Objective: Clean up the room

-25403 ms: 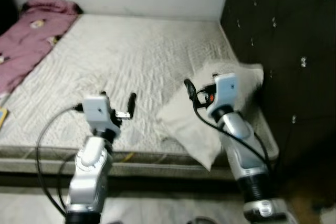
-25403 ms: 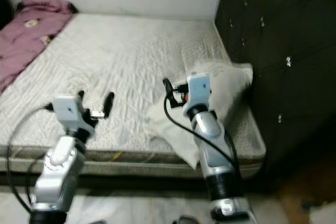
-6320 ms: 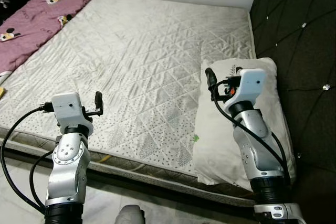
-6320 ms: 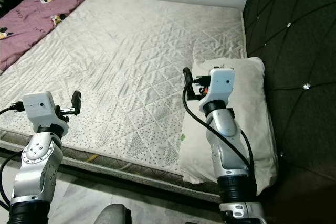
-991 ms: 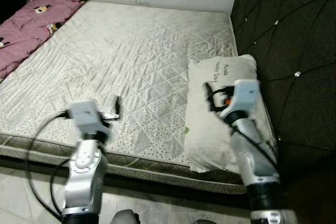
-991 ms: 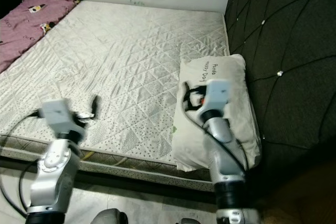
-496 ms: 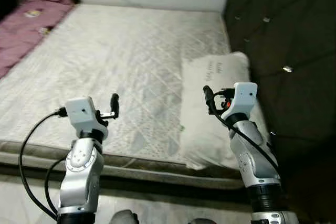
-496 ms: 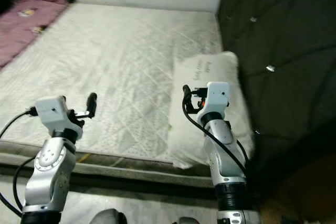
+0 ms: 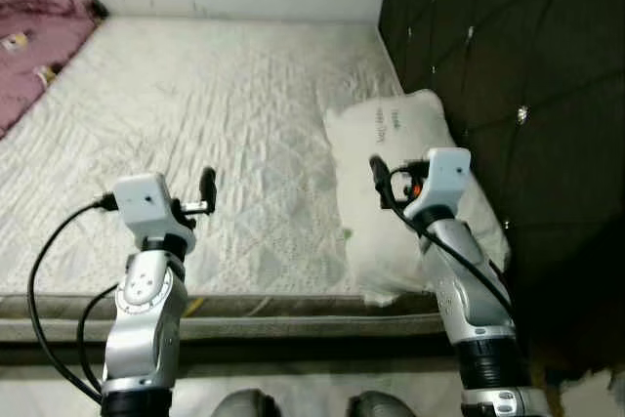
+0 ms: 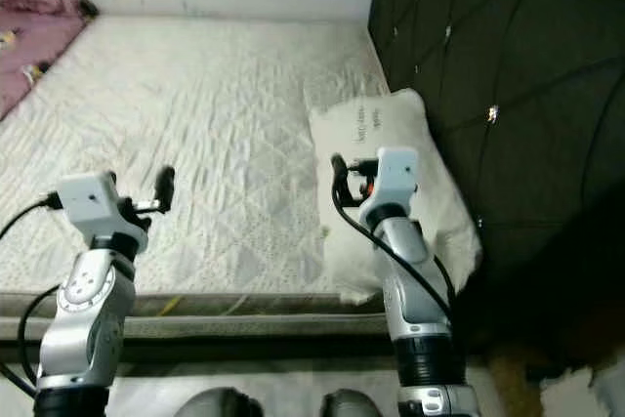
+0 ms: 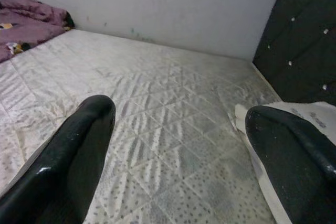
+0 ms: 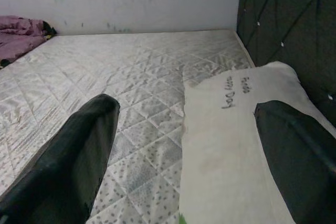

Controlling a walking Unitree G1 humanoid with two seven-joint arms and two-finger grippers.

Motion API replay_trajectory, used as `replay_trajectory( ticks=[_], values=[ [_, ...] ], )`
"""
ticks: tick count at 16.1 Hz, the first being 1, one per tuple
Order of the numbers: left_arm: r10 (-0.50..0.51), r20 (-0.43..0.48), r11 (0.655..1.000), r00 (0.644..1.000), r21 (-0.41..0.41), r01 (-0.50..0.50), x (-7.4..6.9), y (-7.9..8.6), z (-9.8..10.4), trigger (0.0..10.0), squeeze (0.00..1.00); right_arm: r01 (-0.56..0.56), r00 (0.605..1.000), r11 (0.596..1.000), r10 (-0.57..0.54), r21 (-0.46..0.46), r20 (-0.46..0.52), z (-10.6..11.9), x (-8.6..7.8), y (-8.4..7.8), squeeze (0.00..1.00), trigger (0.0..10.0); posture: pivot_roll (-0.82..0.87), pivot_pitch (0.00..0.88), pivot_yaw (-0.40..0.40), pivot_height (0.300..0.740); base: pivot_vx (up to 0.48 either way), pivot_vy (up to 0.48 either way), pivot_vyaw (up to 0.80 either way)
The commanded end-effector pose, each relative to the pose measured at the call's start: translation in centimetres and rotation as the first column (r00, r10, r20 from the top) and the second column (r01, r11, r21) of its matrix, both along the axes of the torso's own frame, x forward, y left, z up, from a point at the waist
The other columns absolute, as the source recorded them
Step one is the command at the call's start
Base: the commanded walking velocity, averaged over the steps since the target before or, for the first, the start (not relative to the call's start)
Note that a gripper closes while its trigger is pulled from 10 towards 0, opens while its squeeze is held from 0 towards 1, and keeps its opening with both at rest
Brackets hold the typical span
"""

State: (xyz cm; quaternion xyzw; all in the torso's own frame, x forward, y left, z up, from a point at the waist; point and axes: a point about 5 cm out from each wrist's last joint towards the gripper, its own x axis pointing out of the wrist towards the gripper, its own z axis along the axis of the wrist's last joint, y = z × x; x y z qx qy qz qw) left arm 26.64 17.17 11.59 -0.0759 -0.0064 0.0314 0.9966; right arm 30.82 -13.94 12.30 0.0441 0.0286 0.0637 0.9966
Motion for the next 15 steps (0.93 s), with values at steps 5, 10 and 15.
replay_trajectory(
  ticks=[5, 10, 15],
  values=[
    [-0.011, 0.000, 1.000, 1.000, -0.006, 0.011, 0.29, -0.55, 0.06, 10.0, 0.00, 0.011, 1.000, 1.000, -0.011, -0.008, -0.010, -0.23, 0.12, -0.66, 0.00, 10.0, -0.08, 0.000, -0.007, 0.740, 0.000, 0.480, 0.00],
    [0.000, 0.038, 1.000, 0.999, 0.012, -0.001, 0.46, -0.47, 0.47, 10.0, 0.00, 0.002, 1.000, 1.000, -0.003, -0.016, -0.016, -0.38, 0.27, -0.61, 0.00, 10.0, -0.07, 0.000, -0.010, 0.740, 0.000, 0.288, 0.00],
    [-0.063, 0.053, 0.998, 0.997, -0.011, 0.064, 0.19, -0.84, 0.66, 10.0, 0.00, -0.003, 1.000, 1.000, 0.002, -0.025, -0.014, -0.38, 0.36, -0.52, 0.00, 10.0, -0.08, 0.000, -0.010, 0.740, 0.000, 0.000, 0.00]
  ],
)
